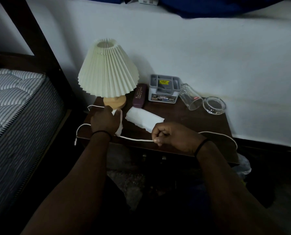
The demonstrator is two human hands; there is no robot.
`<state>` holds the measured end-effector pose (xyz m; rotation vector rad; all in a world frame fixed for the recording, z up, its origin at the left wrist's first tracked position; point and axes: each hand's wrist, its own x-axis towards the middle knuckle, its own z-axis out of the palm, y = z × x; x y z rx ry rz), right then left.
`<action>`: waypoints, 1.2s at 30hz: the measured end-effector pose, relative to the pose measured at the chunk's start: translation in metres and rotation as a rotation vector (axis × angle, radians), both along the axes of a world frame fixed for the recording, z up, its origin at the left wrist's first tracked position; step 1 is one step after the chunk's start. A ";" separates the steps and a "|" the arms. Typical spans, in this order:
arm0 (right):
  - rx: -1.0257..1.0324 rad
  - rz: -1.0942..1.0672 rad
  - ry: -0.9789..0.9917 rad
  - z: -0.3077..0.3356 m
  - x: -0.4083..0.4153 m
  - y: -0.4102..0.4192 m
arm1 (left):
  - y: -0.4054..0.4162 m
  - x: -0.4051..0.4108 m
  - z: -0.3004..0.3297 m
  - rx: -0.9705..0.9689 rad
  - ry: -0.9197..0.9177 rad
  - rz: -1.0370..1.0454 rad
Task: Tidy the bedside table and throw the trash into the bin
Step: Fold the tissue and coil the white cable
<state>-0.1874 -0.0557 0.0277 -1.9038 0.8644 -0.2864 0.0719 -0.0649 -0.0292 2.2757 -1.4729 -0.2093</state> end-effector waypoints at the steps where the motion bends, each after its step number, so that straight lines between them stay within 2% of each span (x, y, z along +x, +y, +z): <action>1: -0.005 0.000 -0.004 0.001 0.000 0.000 | 0.002 0.003 0.001 -0.009 -0.006 -0.013; 3: -0.029 -0.021 -0.024 0.003 0.001 0.000 | 0.007 0.008 0.005 -0.001 0.069 -0.054; 6: -0.120 -0.178 -0.099 0.003 0.004 -0.003 | 0.016 0.011 0.012 -0.040 0.260 -0.117; 8: -0.173 -0.300 -0.155 0.002 0.007 -0.005 | 0.023 0.005 0.018 -0.088 0.308 -0.190; 11: -0.238 -0.442 -0.209 -0.002 0.010 -0.005 | 0.031 -0.001 0.019 -0.050 0.388 -0.283; 13: -0.289 -0.527 -0.220 -0.003 0.011 -0.004 | 0.032 0.003 0.015 -0.032 0.343 -0.302; 18: -0.293 -0.632 -0.228 -0.007 0.007 -0.003 | 0.035 0.023 0.009 0.024 0.058 -0.187; 23: -0.301 -0.671 -0.187 -0.010 0.002 -0.004 | 0.035 0.026 0.011 0.022 0.012 -0.157; 28: -0.287 -0.669 -0.207 -0.012 -0.001 -0.007 | 0.032 0.010 0.010 0.115 0.018 -0.229; 30: -0.273 -0.662 -0.233 -0.009 0.000 -0.006 | 0.032 0.011 0.011 0.074 0.039 -0.245; 36: -0.276 -0.652 -0.233 -0.011 0.000 -0.006 | 0.042 0.020 0.023 -0.058 -0.076 -0.051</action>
